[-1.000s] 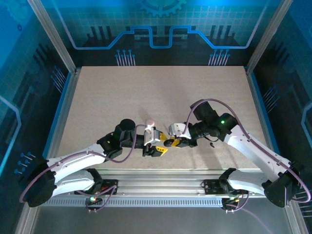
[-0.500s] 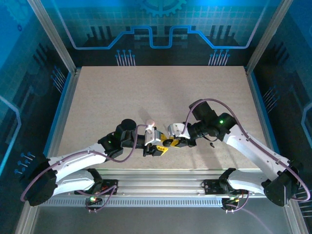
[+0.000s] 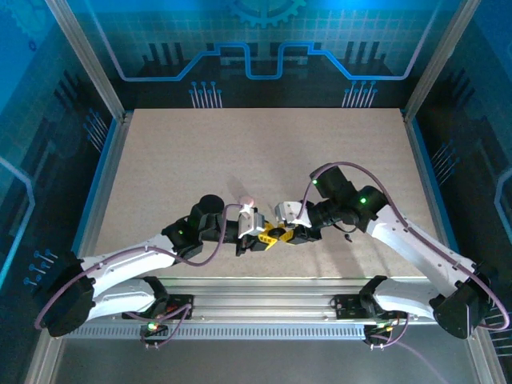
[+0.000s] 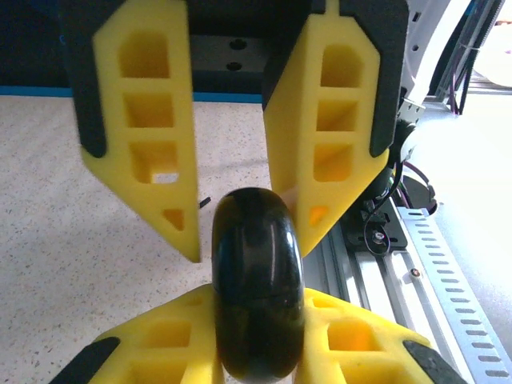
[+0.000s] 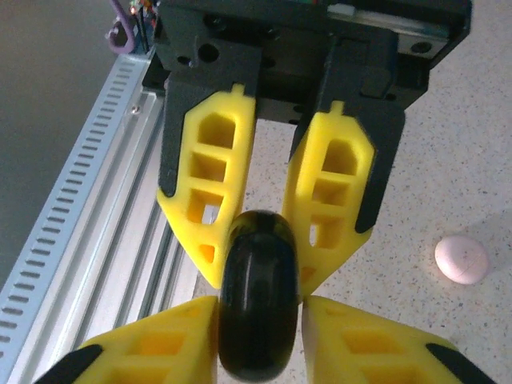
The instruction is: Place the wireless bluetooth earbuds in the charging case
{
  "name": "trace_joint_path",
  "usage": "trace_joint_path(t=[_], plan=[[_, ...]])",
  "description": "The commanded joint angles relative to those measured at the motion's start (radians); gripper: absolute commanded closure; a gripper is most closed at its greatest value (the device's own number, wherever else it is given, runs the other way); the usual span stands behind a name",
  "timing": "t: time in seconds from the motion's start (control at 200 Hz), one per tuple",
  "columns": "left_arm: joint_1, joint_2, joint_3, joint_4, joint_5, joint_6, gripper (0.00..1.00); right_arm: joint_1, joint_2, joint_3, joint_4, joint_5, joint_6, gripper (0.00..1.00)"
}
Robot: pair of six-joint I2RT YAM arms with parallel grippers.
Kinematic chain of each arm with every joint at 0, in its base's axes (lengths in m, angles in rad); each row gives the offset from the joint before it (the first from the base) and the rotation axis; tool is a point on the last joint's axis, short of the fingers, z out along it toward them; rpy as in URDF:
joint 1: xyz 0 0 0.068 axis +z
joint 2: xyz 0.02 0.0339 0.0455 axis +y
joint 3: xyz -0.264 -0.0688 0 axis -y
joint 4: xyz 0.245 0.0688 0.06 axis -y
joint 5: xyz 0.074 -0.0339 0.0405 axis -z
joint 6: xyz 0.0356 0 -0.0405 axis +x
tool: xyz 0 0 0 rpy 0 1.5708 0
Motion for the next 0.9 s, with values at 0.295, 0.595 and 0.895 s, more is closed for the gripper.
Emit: trace_joint_path(t=[0.295,0.595,0.895], plan=[[-0.016,0.006,0.039,0.011,0.027,0.014,0.82,-0.065,-0.051,-0.038,0.138,0.049,0.111,0.65],[-0.016,0.001,0.023,0.011,0.016,0.013,0.83,-0.161,-0.095,-0.051,0.189,-0.007,0.163,0.64],[-0.013,-0.010,-0.027,0.078,-0.031,-0.014,0.83,-0.167,-0.127,-0.075,0.245,0.047,0.268,0.60]])
